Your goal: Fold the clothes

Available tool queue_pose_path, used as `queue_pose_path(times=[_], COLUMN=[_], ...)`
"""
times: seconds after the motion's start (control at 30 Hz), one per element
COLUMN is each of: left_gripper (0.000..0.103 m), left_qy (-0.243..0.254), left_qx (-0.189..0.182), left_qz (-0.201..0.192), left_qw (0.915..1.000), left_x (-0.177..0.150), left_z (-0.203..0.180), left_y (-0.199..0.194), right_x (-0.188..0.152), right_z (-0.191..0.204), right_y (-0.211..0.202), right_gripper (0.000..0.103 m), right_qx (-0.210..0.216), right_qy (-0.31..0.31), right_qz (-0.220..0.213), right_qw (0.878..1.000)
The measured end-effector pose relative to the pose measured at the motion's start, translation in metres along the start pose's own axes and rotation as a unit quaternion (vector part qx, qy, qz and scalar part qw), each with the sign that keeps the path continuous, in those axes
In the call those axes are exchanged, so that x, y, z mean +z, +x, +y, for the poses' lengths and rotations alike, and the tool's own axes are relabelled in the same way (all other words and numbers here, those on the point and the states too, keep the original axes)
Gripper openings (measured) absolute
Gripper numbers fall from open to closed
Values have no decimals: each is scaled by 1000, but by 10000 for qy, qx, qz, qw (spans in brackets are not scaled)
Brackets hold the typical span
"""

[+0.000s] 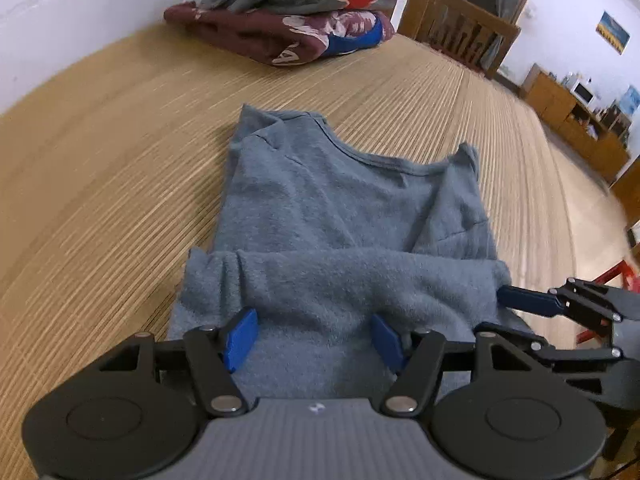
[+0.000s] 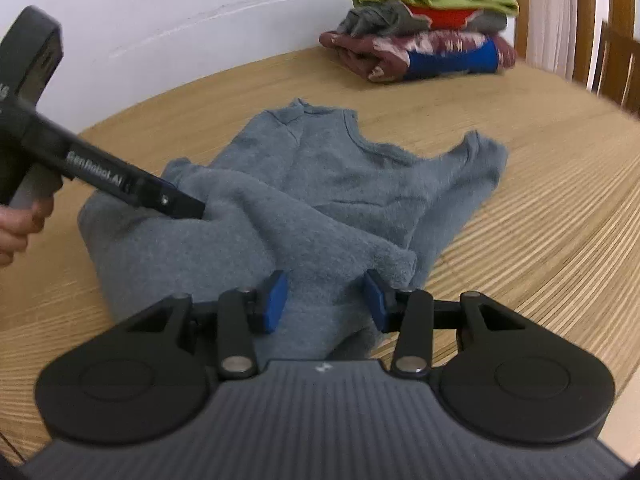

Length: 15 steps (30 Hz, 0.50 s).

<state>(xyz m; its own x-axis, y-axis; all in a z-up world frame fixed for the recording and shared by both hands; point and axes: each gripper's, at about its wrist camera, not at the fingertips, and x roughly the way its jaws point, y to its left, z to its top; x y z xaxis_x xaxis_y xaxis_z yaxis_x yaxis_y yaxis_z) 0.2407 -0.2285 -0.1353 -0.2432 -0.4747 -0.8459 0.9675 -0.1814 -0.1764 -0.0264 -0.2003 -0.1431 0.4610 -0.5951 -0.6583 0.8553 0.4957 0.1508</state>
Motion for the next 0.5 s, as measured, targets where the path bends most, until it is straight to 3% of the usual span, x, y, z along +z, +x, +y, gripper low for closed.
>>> queue_pose_path(times=[0.2, 0.33, 0.5], left_gripper=[67, 72, 71], left_qy=[514, 940, 1199], left_qx=[225, 898, 1216], left_qz=[-146, -169, -80], left_qw=[9983, 9914, 9853], left_x=[-12, -48, -96], left_z=[-1, 12, 25], left_y=[-53, -85, -78], right_x=[-2, -25, -61], right_z=[-10, -1, 19], right_y=[-42, -80, -102], right_gripper=[47, 56, 57], right_qx=[111, -168, -90], right_qy=[723, 711, 385], right_qz=[-6, 0, 89], right_qw=[9973, 9973, 9992])
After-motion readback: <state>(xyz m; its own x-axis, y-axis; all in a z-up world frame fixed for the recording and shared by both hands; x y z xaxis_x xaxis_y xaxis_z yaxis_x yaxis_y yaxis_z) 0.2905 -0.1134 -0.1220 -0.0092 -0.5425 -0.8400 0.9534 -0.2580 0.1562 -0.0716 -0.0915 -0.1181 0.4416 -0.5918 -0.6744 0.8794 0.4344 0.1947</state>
